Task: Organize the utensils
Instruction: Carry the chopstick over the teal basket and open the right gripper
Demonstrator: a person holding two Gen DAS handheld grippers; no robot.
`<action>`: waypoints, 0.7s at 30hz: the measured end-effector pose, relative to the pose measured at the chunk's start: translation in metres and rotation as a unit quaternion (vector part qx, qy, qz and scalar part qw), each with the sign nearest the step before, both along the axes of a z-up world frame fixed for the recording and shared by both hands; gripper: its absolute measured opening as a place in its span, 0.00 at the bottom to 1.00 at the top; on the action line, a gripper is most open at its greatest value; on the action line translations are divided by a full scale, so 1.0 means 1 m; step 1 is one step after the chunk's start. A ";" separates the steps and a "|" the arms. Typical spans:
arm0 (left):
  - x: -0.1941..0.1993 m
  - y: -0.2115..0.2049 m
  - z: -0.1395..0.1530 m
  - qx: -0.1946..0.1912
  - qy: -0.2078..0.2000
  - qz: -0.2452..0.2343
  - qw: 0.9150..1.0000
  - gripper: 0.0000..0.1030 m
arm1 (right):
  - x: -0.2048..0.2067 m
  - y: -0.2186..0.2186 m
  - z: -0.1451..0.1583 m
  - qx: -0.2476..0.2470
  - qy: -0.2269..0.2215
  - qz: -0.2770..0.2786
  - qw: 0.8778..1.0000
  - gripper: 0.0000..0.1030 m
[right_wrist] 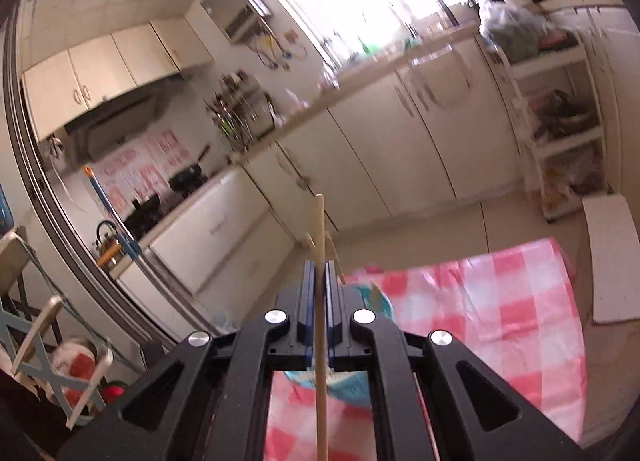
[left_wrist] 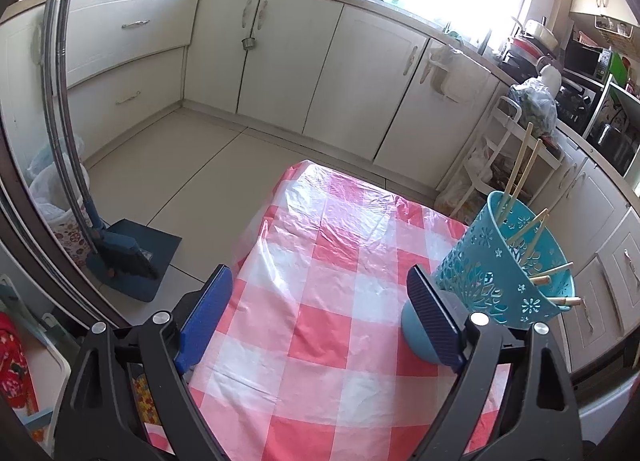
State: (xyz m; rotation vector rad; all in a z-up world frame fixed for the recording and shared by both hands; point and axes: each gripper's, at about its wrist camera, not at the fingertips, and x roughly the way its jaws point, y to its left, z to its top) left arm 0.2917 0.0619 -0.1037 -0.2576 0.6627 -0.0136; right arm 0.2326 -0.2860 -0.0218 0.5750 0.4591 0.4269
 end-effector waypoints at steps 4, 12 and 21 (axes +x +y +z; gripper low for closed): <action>-0.001 0.002 0.002 0.003 -0.002 0.003 1.000 0.83 | 0.044 0.027 0.017 -0.019 -0.055 -0.059 0.997 0.06; -0.002 0.005 0.008 0.001 -0.013 0.005 1.000 0.84 | 0.075 0.060 -0.042 -0.112 -0.022 -0.093 0.989 0.06; -0.011 -0.012 0.016 0.046 -0.038 -0.003 0.998 0.86 | 0.017 0.071 -0.055 -0.168 -0.016 -0.039 0.985 0.32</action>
